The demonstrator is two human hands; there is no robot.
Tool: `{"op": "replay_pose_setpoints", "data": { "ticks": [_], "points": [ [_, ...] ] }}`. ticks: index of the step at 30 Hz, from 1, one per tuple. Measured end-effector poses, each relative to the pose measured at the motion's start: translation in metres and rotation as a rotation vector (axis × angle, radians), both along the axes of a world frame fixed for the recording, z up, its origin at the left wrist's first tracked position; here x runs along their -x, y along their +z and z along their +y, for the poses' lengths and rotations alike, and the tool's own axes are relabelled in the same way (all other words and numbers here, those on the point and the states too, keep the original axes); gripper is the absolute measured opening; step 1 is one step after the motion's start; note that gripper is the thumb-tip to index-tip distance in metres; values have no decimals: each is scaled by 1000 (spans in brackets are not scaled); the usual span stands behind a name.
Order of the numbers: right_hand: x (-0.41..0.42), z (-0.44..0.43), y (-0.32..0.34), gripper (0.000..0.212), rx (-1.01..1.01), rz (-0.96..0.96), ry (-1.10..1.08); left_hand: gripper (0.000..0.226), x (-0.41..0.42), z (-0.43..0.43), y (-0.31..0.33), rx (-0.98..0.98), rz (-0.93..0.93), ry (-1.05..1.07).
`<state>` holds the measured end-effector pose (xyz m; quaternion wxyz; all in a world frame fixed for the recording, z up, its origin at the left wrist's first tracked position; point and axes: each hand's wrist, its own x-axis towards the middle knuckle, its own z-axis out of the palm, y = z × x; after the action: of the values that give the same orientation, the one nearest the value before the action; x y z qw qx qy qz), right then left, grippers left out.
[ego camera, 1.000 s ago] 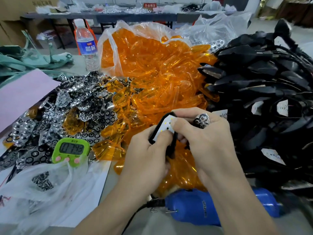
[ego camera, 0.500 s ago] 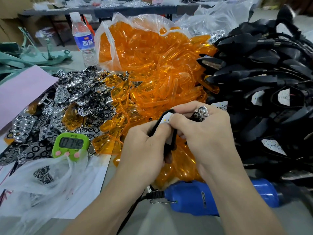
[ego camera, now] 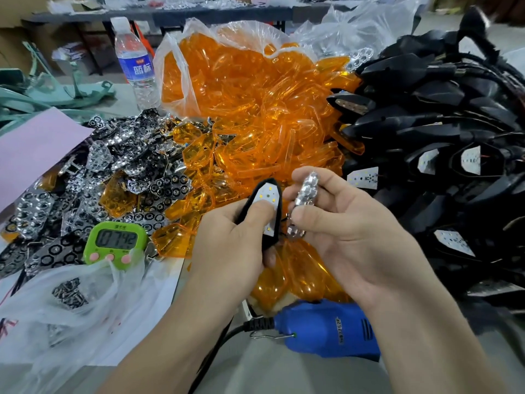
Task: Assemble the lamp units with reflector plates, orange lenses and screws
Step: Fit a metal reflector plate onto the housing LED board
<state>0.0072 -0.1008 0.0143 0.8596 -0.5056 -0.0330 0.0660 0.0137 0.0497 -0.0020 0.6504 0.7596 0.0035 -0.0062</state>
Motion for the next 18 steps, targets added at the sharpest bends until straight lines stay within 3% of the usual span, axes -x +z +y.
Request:
{"op": "replay_pose_setpoints", "data": {
  "ticks": [5,9,13,18],
  "points": [
    [0,7,0,35,120,-4,-182,37,0,-1,3,23,11,19],
    [3,5,1,23,19,49,-110,36,0,-1,2,49,21,12],
    [5,3,4,23,66,46,-85,35,1,0,0,58,-23,13],
    [3,5,0,19,183,-113,-162,28,4,-2,2,154,-4,-18]
  ]
}}
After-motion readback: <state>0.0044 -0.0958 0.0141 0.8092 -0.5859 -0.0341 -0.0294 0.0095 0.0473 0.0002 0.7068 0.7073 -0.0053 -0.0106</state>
